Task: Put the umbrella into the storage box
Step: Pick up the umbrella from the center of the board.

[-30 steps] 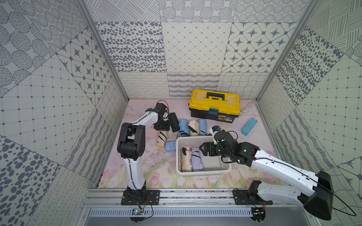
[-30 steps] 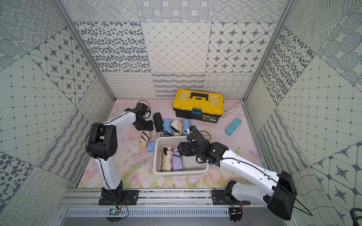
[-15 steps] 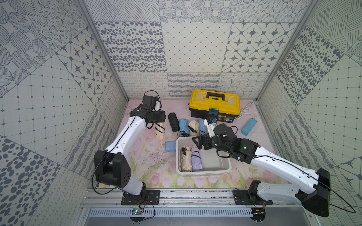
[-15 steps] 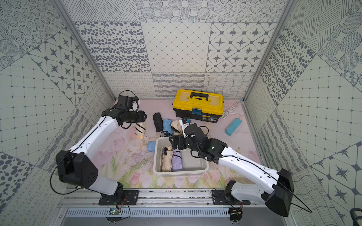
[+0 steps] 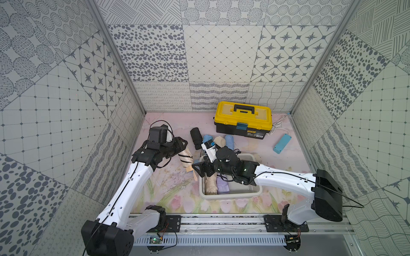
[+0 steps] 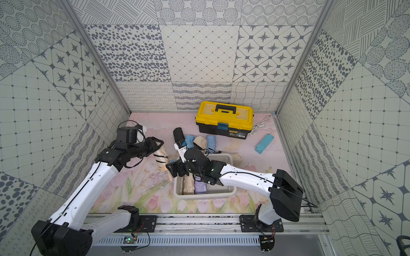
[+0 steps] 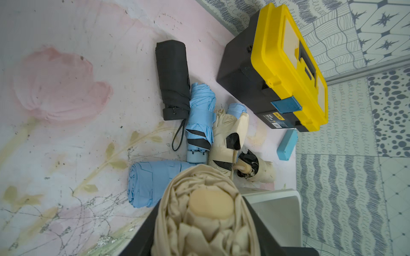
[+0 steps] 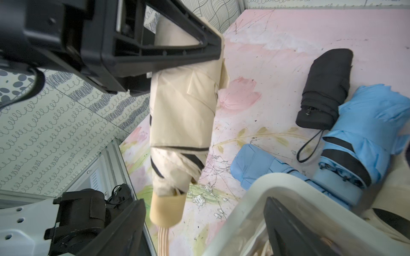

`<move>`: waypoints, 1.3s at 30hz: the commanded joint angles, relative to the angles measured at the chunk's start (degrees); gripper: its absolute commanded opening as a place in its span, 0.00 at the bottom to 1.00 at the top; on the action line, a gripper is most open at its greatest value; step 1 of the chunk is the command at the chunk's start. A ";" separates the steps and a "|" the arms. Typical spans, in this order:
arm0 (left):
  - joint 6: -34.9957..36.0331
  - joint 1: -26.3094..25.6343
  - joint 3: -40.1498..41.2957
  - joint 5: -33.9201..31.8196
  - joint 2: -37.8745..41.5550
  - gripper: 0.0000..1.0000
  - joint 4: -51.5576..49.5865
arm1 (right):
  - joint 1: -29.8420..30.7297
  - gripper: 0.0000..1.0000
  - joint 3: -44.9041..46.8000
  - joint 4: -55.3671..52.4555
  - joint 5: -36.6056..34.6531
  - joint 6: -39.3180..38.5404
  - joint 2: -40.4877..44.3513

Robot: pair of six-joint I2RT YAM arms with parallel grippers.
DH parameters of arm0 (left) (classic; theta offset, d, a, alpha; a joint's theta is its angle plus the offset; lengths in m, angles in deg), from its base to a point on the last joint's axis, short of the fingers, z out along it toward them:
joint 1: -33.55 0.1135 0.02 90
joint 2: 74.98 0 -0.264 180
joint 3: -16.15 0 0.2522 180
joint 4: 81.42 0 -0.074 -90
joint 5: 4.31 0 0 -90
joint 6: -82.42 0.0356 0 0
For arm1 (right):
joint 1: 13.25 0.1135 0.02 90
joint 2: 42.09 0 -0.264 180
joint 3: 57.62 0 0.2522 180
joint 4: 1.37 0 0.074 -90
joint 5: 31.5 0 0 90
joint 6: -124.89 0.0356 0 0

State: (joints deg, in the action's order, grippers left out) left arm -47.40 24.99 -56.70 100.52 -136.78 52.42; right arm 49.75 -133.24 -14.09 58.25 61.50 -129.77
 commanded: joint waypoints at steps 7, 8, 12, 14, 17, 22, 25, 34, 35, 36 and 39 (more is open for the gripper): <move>-16.82 -0.32 4.42 5.71 4.26 0.45 10.43 | 1.09 0.84 -6.69 7.03 0.09 2.56 -6.55; -17.27 -0.34 4.66 5.75 4.49 0.45 10.65 | 1.12 0.82 -7.24 7.08 0.32 2.16 -7.03; -19.42 -0.32 5.38 5.24 5.42 0.45 11.19 | 1.00 0.74 -9.02 5.90 0.97 1.37 -8.50; -20.40 -0.35 5.54 4.97 5.76 0.45 11.26 | 0.90 0.69 -9.58 5.13 1.39 1.08 -8.95; -22.10 -0.35 5.56 3.70 6.19 0.47 10.33 | 0.74 0.60 -10.10 4.47 1.73 1.10 -9.35; -25.66 -0.51 6.87 1.71 7.63 0.53 10.30 | 0.29 0.42 -10.65 3.11 3.08 1.60 -9.36; -26.52 -0.74 6.97 1.47 8.06 0.61 10.42 | -0.23 0.35 -10.71 2.33 3.96 1.68 -8.94; -22.29 -0.96 1.52 -2.36 8.97 0.99 4.68 | -4.11 0.28 -6.92 -2.47 1.58 -4.27 -0.61; -21.17 -0.93 0.01 -2.22 8.37 0.99 3.77 | -5.03 0.28 -6.02 -3.98 0.80 -6.49 1.59; -20.17 -0.94 -1.36 -1.58 7.76 0.99 3.02 | -5.83 0.27 -5.25 -5.46 0.30 -8.69 3.65; -18.00 -0.93 -5.82 1.13 5.78 0.99 0.76 | -8.76 0.27 -3.33 -10.62 -0.91 -17.29 10.14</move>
State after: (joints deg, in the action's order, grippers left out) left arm -69.69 24.16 -57.40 100.21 -129.40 55.55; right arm 42.96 -136.65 -23.79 59.76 53.90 -126.56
